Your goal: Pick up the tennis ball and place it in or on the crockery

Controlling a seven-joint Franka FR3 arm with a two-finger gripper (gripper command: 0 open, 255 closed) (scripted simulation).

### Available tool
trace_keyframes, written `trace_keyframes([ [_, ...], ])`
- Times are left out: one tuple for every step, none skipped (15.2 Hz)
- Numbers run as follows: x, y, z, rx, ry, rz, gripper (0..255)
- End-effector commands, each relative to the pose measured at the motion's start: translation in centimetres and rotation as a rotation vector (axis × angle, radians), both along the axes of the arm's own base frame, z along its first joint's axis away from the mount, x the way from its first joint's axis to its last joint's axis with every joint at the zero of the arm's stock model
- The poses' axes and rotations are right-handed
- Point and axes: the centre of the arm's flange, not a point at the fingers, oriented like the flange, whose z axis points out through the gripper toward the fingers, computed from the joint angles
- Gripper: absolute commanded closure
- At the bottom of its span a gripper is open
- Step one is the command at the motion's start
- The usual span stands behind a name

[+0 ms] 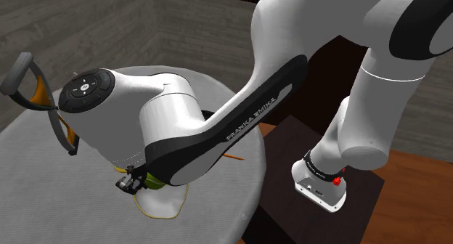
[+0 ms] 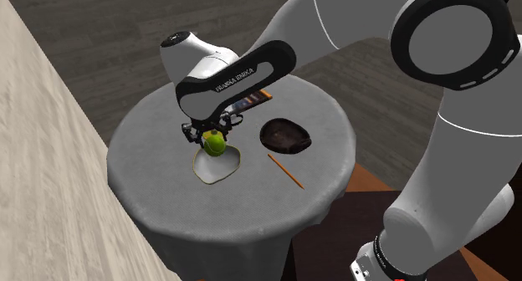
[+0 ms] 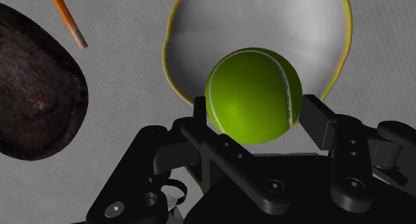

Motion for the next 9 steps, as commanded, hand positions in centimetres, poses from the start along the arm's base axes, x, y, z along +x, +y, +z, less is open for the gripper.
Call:
trace_keyframes([
  [0.0, 0.0, -1.0, 0.001, 0.0, 0.0, 255],
  [0.0, 0.0, -1.5, 0.001, 0.0, 0.0, 255],
  [0.0, 0.0, -2.0, 0.001, 0.0, 0.0, 255],
  [0.0, 0.0, -2.5, 0.001, 0.0, 0.0, 255],
  [0.0, 0.0, -2.8, 0.001, 0.0, 0.0, 255],
  [0.0, 0.0, -2.8, 0.001, 0.0, 0.0, 255],
  [0.0, 0.0, -2.8, 0.001, 0.0, 0.0, 255],
  [0.0, 0.0, -2.8, 0.001, 0.0, 0.0, 255],
  [0.0, 0.0, -2.8, 0.001, 0.0, 0.0, 255],
])
